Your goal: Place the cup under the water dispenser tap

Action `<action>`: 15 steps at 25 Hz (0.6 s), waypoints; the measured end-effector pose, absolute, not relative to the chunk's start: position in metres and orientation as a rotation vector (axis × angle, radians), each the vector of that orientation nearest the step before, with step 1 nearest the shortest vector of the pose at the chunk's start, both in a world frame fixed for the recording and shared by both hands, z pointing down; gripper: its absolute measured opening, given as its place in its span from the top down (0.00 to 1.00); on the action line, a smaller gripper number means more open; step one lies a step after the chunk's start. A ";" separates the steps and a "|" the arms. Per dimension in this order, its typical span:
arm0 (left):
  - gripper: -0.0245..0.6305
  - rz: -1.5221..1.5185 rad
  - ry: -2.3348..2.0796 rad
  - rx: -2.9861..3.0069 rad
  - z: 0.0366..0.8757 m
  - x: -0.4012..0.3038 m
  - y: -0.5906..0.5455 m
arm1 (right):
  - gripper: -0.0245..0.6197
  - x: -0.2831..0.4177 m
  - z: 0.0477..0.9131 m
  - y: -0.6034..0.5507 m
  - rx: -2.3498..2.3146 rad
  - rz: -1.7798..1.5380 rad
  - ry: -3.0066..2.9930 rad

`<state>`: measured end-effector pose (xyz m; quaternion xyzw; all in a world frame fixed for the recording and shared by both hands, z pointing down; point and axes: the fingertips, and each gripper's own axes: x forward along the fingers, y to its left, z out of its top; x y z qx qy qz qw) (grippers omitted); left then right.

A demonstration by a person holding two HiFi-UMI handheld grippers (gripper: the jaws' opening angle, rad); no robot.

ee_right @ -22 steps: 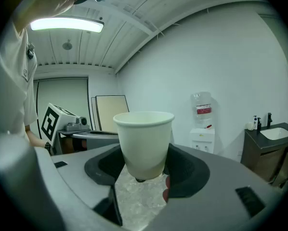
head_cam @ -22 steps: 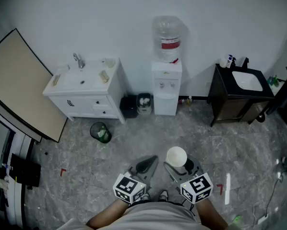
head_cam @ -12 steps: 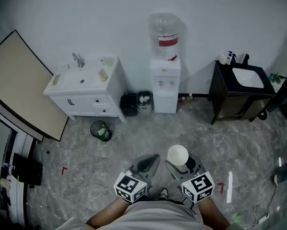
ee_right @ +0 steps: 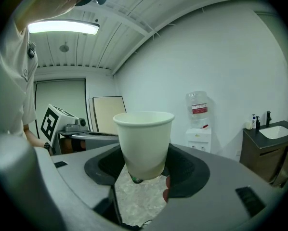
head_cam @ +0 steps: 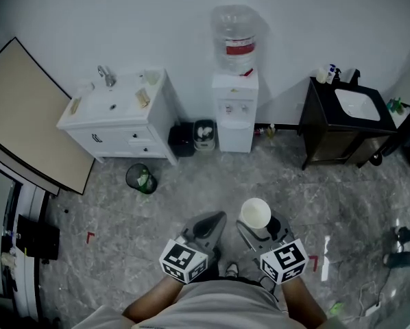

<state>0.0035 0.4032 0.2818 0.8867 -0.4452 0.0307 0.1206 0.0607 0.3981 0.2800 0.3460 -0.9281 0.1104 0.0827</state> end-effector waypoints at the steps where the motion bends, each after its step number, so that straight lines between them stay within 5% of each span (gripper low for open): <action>1: 0.95 0.086 -1.298 2.586 0.285 0.000 0.395 | 0.54 0.059 0.282 0.390 1.042 0.332 -2.768; 15: 0.95 0.074 -1.140 2.739 0.295 -0.062 0.199 | 0.53 0.004 0.296 0.184 1.331 0.348 -2.657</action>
